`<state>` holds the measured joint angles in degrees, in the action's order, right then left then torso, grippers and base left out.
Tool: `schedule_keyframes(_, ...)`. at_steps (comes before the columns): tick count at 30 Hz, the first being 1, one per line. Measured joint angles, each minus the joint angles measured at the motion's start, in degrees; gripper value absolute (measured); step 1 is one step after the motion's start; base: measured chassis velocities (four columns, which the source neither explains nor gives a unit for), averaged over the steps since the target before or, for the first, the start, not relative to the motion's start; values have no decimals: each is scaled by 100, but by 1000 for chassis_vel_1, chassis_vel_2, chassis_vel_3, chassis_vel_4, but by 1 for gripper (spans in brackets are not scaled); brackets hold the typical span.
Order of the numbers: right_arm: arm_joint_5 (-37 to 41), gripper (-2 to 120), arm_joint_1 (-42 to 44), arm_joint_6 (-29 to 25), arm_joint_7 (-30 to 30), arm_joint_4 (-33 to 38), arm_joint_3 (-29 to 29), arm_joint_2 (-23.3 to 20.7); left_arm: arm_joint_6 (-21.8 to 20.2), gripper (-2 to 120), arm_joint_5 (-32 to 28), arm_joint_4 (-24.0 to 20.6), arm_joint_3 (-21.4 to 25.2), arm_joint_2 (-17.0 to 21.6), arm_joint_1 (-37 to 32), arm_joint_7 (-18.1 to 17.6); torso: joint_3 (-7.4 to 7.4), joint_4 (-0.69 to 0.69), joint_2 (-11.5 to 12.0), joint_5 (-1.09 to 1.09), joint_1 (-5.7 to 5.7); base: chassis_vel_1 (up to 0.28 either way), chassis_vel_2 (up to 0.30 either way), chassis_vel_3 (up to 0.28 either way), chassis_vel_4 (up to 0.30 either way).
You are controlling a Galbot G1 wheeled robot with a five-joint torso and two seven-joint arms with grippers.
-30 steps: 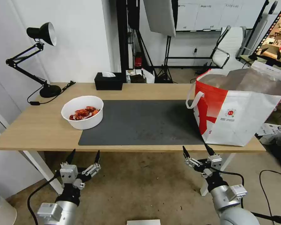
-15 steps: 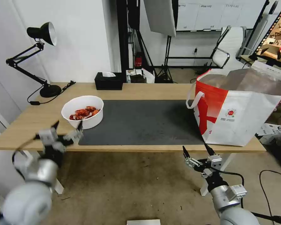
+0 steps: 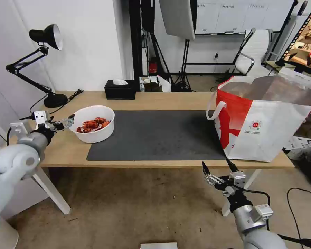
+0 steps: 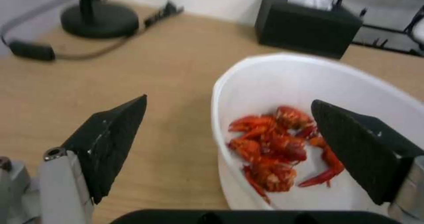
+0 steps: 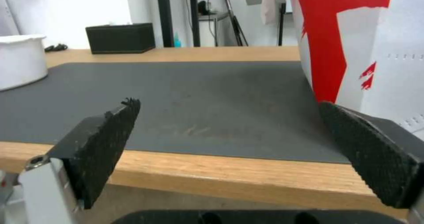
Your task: Pick up the trash from the table and place it into the takeout bag.
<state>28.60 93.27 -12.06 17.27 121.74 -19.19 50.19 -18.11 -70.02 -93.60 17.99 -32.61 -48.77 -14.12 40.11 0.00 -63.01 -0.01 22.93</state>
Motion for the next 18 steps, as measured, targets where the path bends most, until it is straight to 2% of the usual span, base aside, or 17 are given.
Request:
schedule_keyframes(2,0,100,0,0,0,0,0,0,-382,100,-178,270,-186,-65,341,-13,0,0,0,-1,0,0,0,0,0)
schedule_keyframes(4,0,100,0,0,0,0,-1,0,-433,100,-200,297,-208,-73,380,-25,0,0,0,0,0,0,0,0,0)
schedule_keyframes(5,0,100,0,0,0,0,0,0,-649,100,-295,391,-293,-114,529,-123,-1,-1,0,1,0,0,0,0,0)
schedule_keyframes(7,0,100,0,0,1,0,0,0,-754,100,-356,438,-338,-140,602,-188,-1,0,0,1,0,0,0,0,0)
schedule_keyframes(9,0,100,0,0,0,0,-1,0,-1161,100,-680,628,-523,-250,912,-475,0,0,0,1,-1,0,0,0,0)
schedule_keyframes(10,0,100,0,0,0,0,-1,0,-1161,100,-680,628,-523,-250,912,-475,0,0,0,1,-1,0,0,0,0)
schedule_keyframes(12,0,100,0,0,1,0,-1,0,-1569,100,-1107,843,-690,-394,1220,-893,0,-1,0,1,-1,0,0,0,0)
schedule_keyframes(15,0,100,0,0,0,0,0,0,-1706,99,-1337,945,-752,-463,1347,-1070,-1,-1,-1,1,-1,0,0,0,0)
schedule_keyframes(18,0,100,0,0,0,0,0,0,-1731,93,-1452,1019,-792,-525,1439,-1198,-1,0,-1,2,-1,0,0,0,0)
